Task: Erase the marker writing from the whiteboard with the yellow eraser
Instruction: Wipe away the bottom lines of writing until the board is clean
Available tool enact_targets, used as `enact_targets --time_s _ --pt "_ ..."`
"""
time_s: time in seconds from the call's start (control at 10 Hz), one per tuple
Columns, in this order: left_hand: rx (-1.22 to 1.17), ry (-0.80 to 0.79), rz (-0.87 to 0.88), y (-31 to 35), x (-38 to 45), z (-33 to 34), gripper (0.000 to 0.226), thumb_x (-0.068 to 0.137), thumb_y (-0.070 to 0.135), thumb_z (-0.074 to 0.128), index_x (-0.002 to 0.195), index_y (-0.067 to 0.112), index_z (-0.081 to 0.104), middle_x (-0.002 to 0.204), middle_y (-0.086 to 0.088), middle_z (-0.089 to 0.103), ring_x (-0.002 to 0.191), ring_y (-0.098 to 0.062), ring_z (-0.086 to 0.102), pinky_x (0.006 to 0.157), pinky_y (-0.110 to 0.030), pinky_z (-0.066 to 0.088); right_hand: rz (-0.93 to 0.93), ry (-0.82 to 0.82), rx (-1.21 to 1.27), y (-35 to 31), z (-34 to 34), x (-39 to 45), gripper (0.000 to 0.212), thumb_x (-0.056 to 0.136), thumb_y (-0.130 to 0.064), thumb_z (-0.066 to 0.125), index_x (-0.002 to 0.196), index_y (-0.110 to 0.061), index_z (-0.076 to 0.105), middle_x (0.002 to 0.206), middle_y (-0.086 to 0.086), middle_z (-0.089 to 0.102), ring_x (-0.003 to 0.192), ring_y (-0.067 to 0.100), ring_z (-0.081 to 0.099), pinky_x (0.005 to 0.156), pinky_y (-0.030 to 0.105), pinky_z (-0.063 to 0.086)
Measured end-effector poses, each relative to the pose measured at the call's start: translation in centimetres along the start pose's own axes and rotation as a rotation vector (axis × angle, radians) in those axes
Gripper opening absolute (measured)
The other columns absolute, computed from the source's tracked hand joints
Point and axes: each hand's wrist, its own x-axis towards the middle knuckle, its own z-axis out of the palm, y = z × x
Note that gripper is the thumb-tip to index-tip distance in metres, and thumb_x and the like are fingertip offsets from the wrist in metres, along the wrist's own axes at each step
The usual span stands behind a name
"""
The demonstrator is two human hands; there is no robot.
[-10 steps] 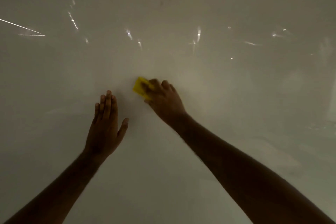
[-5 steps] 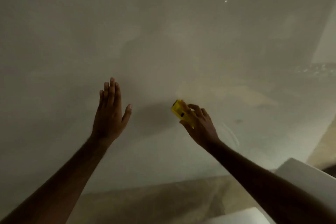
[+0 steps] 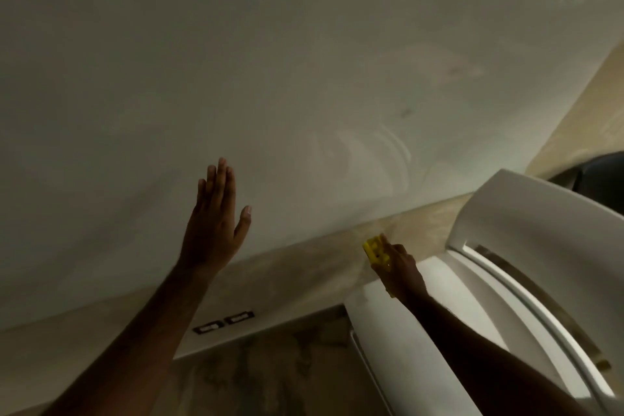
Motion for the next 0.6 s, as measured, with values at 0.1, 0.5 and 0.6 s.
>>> enact_targets --time_s 0.1,0.5,0.6 --pt "-0.032 -0.073 0.029 2.4 -1.3 2.8 0.080 0.110 0.042 0.037 0.172 0.000 0.010 0.182 -0.019 0.001 0.169 -0.036 0.002 0.138 -0.050 0.010 0.178 -0.147 -0.042 5.3 3.3 -2.2 0.086 0.098 -0.044 0.069 0.167 -0.031 0.018 0.144 0.013 0.052 0.121 0.039 0.059 0.094 0.051 0.057" --pt "-0.069 -0.197 0.111 5.0 -4.8 7.7 0.079 0.107 0.027 0.044 0.172 -0.001 0.009 0.182 -0.019 -0.002 0.169 -0.037 0.001 0.137 -0.051 0.011 0.349 -0.322 -0.093 10.5 8.3 -7.3 0.086 0.100 -0.043 0.066 0.166 -0.020 0.015 0.159 0.009 0.036 0.137 0.036 0.043 0.101 0.046 0.046" --pt "-0.062 -0.178 0.108 4.9 -5.4 7.8 0.078 0.107 0.026 0.042 0.172 -0.001 0.008 0.182 -0.019 -0.002 0.169 -0.037 0.001 0.137 -0.052 0.012 0.340 -0.327 -0.114 10.8 9.1 -7.7 0.086 0.099 -0.042 0.068 0.165 -0.018 0.018 0.156 0.011 0.038 0.134 0.036 0.044 0.104 0.049 0.048"
